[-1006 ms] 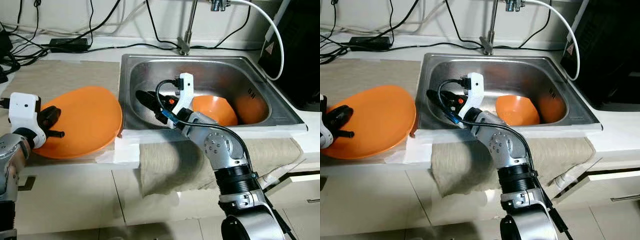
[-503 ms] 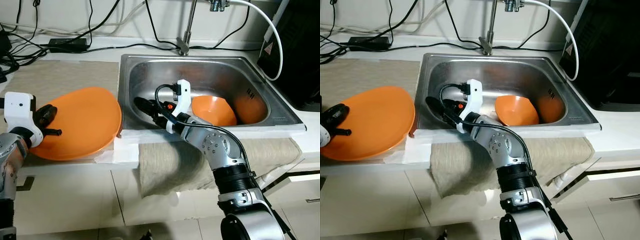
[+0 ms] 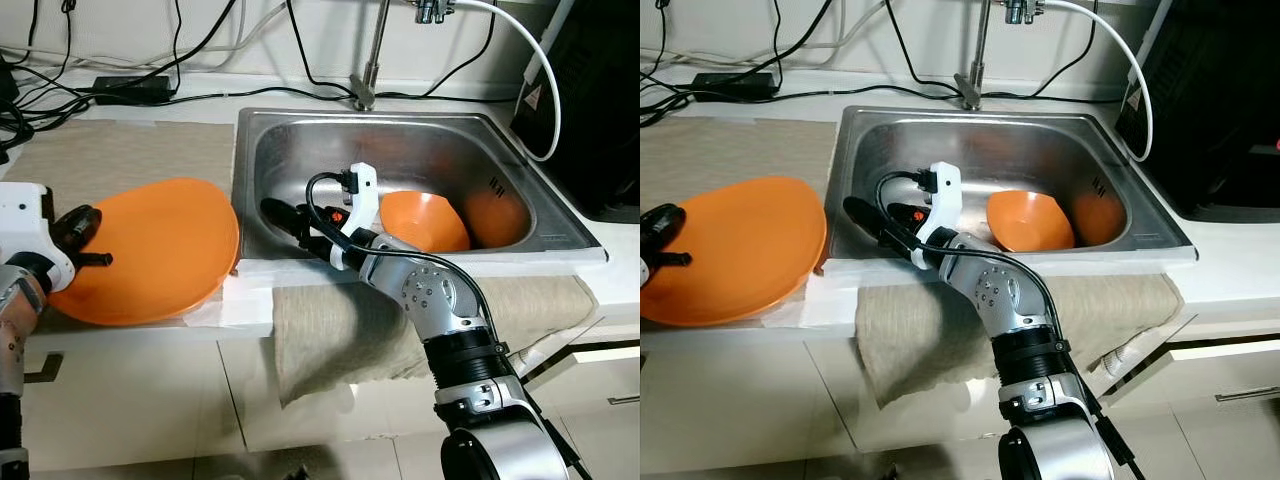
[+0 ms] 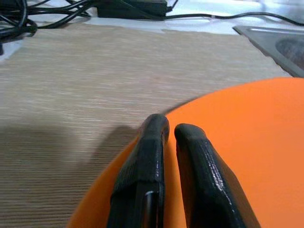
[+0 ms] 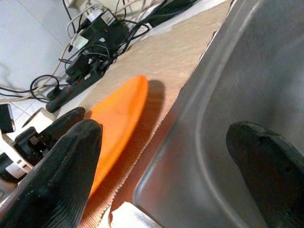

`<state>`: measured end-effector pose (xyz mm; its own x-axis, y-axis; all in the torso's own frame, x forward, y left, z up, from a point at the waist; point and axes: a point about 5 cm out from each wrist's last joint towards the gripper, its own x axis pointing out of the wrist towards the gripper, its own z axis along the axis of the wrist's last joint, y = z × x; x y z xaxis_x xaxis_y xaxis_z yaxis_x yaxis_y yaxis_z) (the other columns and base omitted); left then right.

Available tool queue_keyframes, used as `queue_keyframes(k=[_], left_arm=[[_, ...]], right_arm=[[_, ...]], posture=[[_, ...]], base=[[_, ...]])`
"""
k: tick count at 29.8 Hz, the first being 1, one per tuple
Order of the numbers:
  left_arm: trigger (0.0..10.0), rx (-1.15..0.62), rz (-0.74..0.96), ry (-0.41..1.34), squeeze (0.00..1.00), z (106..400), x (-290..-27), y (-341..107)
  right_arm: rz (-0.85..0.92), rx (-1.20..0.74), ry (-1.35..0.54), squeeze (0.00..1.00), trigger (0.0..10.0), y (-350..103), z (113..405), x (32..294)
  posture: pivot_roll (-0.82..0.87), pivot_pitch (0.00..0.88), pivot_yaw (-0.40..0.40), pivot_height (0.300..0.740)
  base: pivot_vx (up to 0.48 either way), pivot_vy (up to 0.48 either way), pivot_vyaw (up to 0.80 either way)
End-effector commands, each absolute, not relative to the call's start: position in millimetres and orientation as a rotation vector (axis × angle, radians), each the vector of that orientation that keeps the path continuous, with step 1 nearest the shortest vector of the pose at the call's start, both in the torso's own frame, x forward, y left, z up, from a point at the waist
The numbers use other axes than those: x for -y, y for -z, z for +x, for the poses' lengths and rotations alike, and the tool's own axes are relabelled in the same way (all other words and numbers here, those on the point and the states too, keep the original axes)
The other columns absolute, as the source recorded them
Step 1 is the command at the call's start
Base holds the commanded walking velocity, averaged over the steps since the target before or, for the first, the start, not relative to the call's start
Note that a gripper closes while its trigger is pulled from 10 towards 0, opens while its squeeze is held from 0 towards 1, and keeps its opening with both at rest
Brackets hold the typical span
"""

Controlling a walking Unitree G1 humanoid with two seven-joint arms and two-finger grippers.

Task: Kitchen organization

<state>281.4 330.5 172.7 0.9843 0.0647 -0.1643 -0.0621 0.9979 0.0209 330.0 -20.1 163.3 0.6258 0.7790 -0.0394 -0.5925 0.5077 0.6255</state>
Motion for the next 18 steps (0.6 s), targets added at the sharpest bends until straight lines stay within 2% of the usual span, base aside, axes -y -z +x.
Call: queue_keyframes(k=[1, 18], left_arm=[[10.0, -0.264, -0.024, -0.098, 0.0, 272.6, -336.8, -147.7], [10.0, -0.281, -0.045, -0.11, 0.0, 271.7, -339.6, -137.6]], right_arm=[[0.643, -0.317, -0.903, 0.0, 10.0, -177.2, 328.0, 2.4], [0.697, -0.359, -0.952, 0.0, 10.0, -174.4, 322.3, -5.2]], posture=[[0.14, 0.011, -0.097, 0.74], [0.13, 0.008, -0.102, 0.74]], base=[[0.0, 0.0, 0.0], [0.0, 0.0, 0.0]])
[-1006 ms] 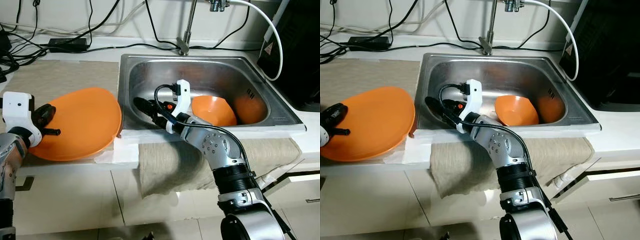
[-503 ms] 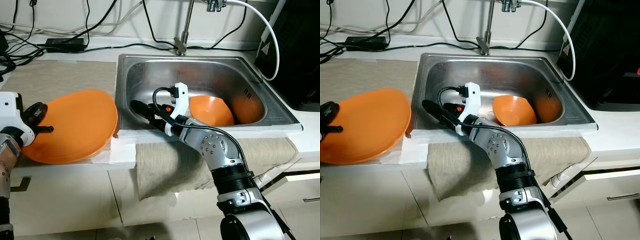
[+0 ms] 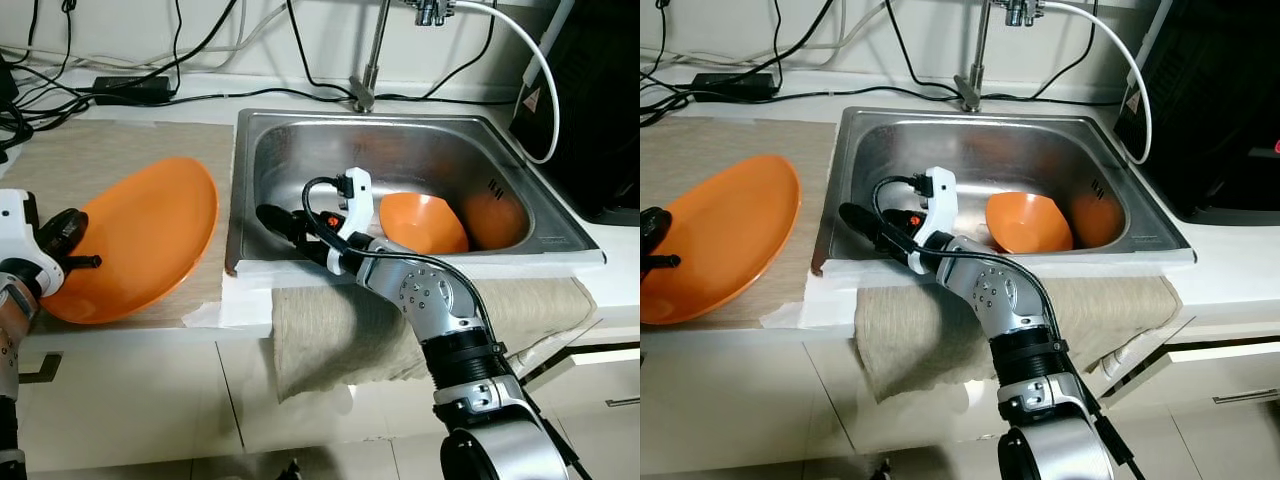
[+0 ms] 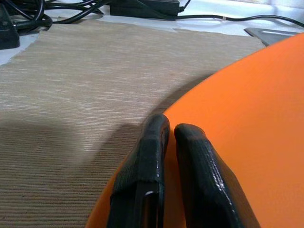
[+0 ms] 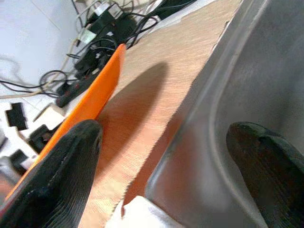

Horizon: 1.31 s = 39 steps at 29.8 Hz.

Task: Kitchen organization

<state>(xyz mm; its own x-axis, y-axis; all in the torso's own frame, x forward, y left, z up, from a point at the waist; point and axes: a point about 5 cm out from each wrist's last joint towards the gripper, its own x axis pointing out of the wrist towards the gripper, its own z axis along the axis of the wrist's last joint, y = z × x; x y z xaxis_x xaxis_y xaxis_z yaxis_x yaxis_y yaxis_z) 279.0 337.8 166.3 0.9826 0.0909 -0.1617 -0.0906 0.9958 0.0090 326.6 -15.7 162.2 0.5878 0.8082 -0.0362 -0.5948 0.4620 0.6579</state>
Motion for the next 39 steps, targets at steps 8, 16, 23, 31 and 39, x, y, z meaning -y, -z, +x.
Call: queue_keyframes(k=[8, 16, 23, 31, 39], left_arm=[[10.0, -0.286, -0.049, -0.11, 0.0, 273.4, -338.4, -133.8], [10.0, -0.289, -0.045, -0.104, 0.0, 273.7, -336.6, -132.3], [10.0, -0.288, -0.045, -0.089, 0.0, 274.6, -331.5, -131.0], [10.0, -0.293, -0.043, -0.083, 0.0, 273.9, -329.3, -128.9], [10.0, -0.296, -0.043, -0.078, 0.0, 274.6, -327.4, -128.0]], right_arm=[[0.749, -0.369, -1.072, 0.0, 10.0, -185.3, 311.3, -29.6], [0.748, -0.359, -1.142, 0.0, 10.0, -195.3, 306.9, -46.7], [0.717, -0.329, -1.177, 0.0, 10.0, -203.6, 305.4, -59.0], [0.611, -0.212, -1.161, 0.0, 10.0, -214.9, 310.8, -57.5], [0.543, -0.142, -1.174, 0.0, 10.0, -224.6, 309.0, -56.6]], posture=[[0.13, 0.008, -0.105, 0.74], [0.14, 0.009, -0.108, 0.74], [0.15, 0.008, -0.108, 0.74], [0.15, 0.009, -0.109, 0.74], [0.14, 0.007, -0.107, 0.74]], base=[[0.0, 0.0, 0.0], [0.0, 0.0, 0.0], [0.0, 0.0, 0.0], [0.0, 0.0, 0.0], [0.0, 0.0, 0.0]])
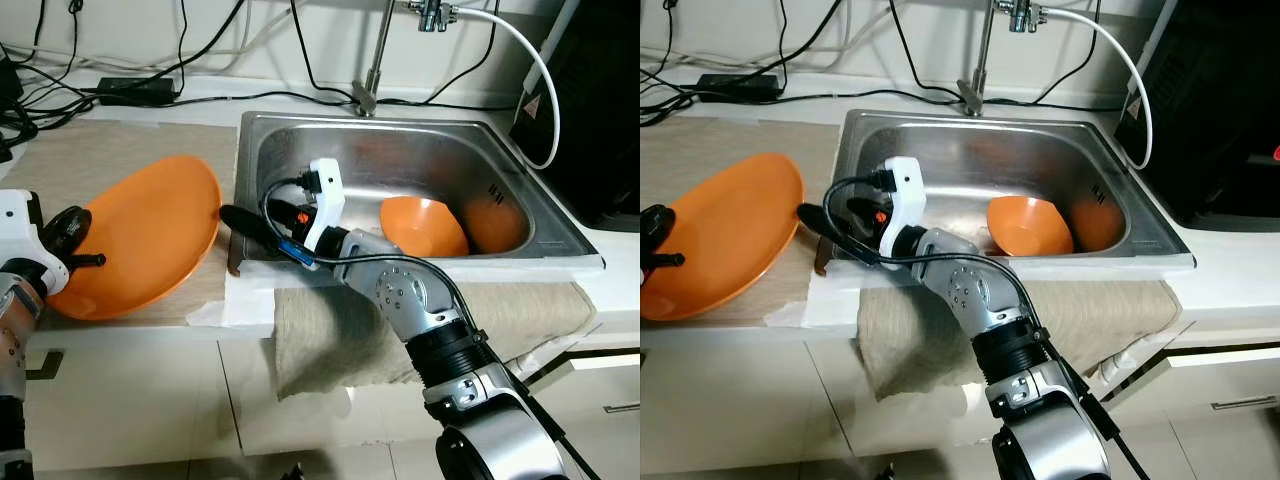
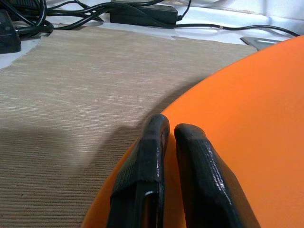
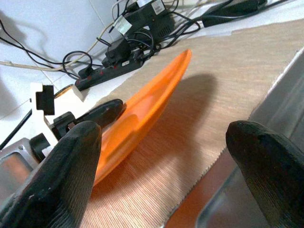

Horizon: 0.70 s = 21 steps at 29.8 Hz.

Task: Kitchen organization

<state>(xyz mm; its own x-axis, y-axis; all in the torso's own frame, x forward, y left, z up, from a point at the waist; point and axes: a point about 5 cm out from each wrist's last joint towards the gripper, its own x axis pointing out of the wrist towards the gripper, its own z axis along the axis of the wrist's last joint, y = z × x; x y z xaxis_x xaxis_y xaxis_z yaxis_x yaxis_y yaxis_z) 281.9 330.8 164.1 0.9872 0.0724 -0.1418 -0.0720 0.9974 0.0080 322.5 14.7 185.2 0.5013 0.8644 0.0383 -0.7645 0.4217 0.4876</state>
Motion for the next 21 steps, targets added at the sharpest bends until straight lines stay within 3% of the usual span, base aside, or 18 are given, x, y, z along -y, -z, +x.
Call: queue_keyframes(k=[1, 21], left_arm=[[10.0, -0.296, -0.043, -0.077, 0.0, 274.8, -327.0, -128.1], [10.0, -0.296, -0.044, -0.066, 0.0, 273.8, -323.6, -129.1]], right_arm=[[0.545, -0.145, -1.173, 0.0, 10.0, -223.7, 308.9, -57.2], [0.608, -0.197, -1.176, 0.0, 10.0, -212.2, 304.5, -80.8]], posture=[[0.14, 0.008, -0.107, 0.74], [0.16, 0.009, -0.112, 0.74]], base=[[0.0, 0.0, 0.0], [0.0, 0.0, 0.0]])
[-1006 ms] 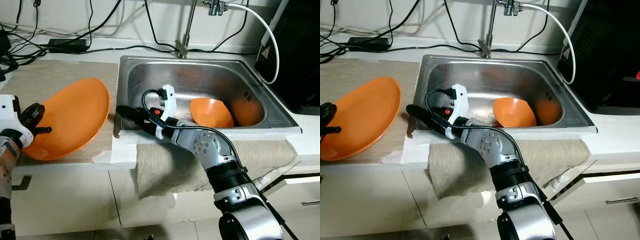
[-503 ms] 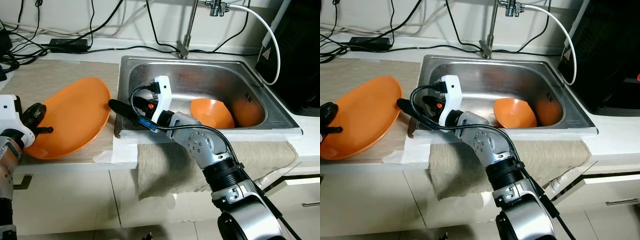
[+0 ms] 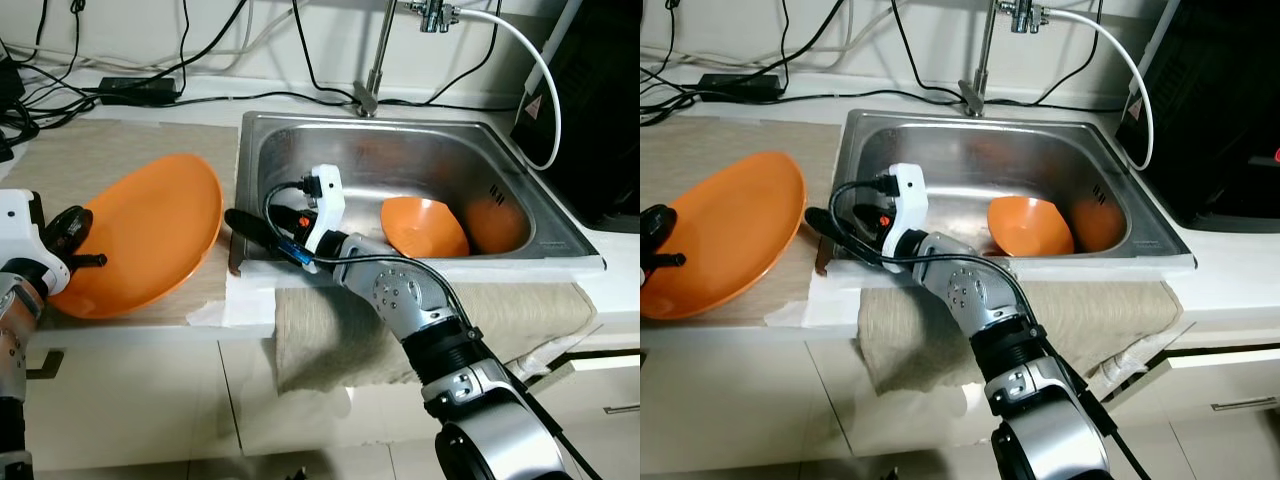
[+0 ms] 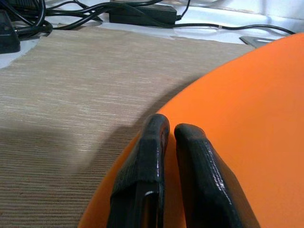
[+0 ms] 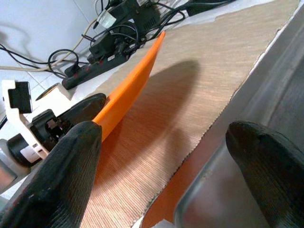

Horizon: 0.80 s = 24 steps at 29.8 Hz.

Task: Kitchen organization

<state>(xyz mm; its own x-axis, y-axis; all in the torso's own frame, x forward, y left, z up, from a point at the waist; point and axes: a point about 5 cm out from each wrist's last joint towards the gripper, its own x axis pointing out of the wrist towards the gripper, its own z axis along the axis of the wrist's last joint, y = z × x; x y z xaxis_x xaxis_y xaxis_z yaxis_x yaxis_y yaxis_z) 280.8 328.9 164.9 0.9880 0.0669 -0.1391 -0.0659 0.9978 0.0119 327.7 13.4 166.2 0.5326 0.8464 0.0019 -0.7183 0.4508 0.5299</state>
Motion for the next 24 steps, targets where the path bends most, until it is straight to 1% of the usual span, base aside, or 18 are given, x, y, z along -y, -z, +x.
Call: queue_keyframes(k=[1, 16, 21, 24], left_arm=[[10.0, -0.296, -0.044, -0.066, 0.0, 273.7, -323.6, -129.1], [10.0, -0.294, -0.045, -0.065, 0.0, 274.1, -322.5, -129.4], [10.0, -0.294, -0.046, -0.062, 0.0, 274.8, -321.3, -128.8], [10.0, -0.296, -0.047, -0.061, 0.0, 275.1, -321.1, -128.3]], right_arm=[[0.607, -0.197, -1.175, 0.0, 10.0, -212.0, 304.7, -81.0], [0.545, -0.151, -1.171, 0.0, 10.0, -213.1, 309.4, -79.4], [0.442, -0.102, -1.177, 0.0, 10.0, -212.9, 310.0, -77.2], [0.336, -0.069, -1.201, 0.0, 10.0, -211.9, 312.6, -71.0]], posture=[[0.16, 0.009, -0.112, 0.74], [0.16, 0.003, -0.115, 0.74], [0.16, 0.002, -0.115, 0.74], [0.16, 0.0, -0.111, 0.74]], base=[[0.0, 0.0, 0.0], [0.0, 0.0, 0.0], [0.0, 0.0, 0.0], [0.0, 0.0, 0.0]])
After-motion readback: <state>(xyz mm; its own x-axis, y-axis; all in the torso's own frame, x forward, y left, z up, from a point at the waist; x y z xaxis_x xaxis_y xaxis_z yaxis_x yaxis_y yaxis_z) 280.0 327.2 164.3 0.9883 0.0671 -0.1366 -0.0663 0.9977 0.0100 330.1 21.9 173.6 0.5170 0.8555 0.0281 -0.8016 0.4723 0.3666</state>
